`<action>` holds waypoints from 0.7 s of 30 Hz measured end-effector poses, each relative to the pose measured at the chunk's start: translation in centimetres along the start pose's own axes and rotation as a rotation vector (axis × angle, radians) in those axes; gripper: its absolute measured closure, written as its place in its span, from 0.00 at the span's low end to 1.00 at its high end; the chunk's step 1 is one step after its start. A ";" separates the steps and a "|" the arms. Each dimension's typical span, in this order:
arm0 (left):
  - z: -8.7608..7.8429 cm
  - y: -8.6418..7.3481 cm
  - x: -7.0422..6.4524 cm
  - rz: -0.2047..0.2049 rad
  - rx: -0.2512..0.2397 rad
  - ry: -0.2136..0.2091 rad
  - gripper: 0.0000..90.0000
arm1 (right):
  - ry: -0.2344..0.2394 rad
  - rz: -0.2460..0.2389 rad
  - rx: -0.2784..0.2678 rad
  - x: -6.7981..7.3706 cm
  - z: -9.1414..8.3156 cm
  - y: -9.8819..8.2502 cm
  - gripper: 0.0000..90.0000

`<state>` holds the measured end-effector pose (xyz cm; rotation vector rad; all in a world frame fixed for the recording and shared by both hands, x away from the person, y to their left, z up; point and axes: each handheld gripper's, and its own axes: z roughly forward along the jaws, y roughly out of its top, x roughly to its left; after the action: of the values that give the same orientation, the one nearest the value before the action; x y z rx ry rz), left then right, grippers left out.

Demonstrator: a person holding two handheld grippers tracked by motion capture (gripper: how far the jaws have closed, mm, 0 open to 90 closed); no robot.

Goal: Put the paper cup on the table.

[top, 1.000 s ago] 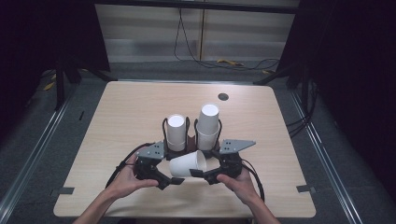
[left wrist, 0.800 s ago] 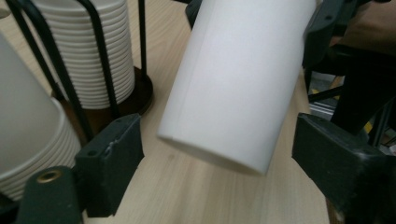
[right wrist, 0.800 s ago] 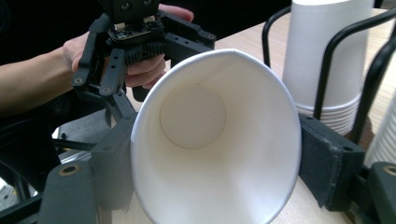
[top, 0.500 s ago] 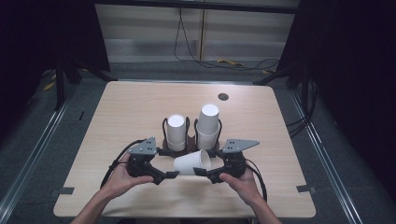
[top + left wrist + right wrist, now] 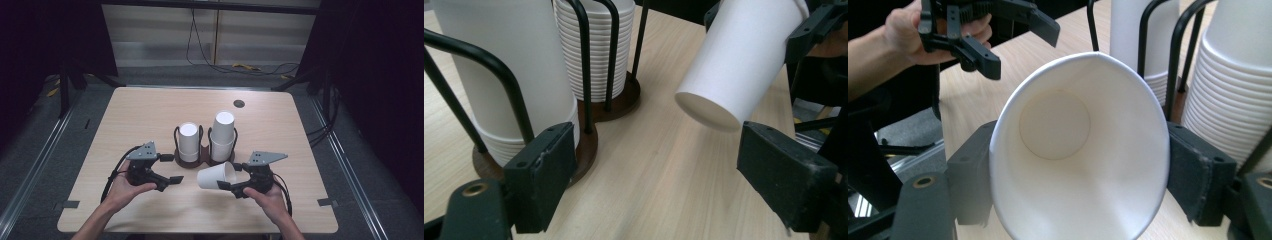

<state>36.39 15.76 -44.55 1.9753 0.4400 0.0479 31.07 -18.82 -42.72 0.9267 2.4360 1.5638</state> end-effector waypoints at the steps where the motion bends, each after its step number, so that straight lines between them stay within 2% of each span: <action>1: 0.0 0.0 0.1 -0.009 -0.004 -0.011 0.18 | -0.002 0.004 0.002 0.0 -0.1 0.0 0.27; 2: 0.0 -0.1 0.3 -0.027 -0.013 -0.016 0.18 | -0.003 0.006 0.006 0.0 -0.3 0.1 0.27; 4: -0.1 -0.3 0.7 -0.017 0.002 0.021 0.17 | -0.010 0.006 0.012 -0.1 -0.5 0.2 0.27; 7: -0.3 -0.7 1.2 -0.045 0.003 0.048 0.18 | -0.037 0.010 0.022 -0.5 -0.8 0.1 0.27; 10: -0.7 -0.8 1.5 -0.049 -0.001 0.069 0.18 | -0.053 0.011 0.049 -0.9 -1.4 -0.2 0.27; 13: -1.0 -0.9 1.6 -0.065 -0.014 0.063 0.18 | -0.073 0.016 0.059 -1.2 -2.3 -0.6 0.27; 18: -1.2 -1.1 1.6 -0.038 -0.006 0.089 0.18 | -0.135 0.035 0.087 -2.3 -3.7 -0.9 0.27; 21: -1.2 -1.1 1.7 -0.043 -0.003 0.094 0.18 | -0.170 0.037 0.108 -2.9 -4.1 -0.9 0.27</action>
<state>37.41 17.80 -45.30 1.9654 0.5426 0.1142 31.40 -23.85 -42.23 1.0814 2.4164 1.3147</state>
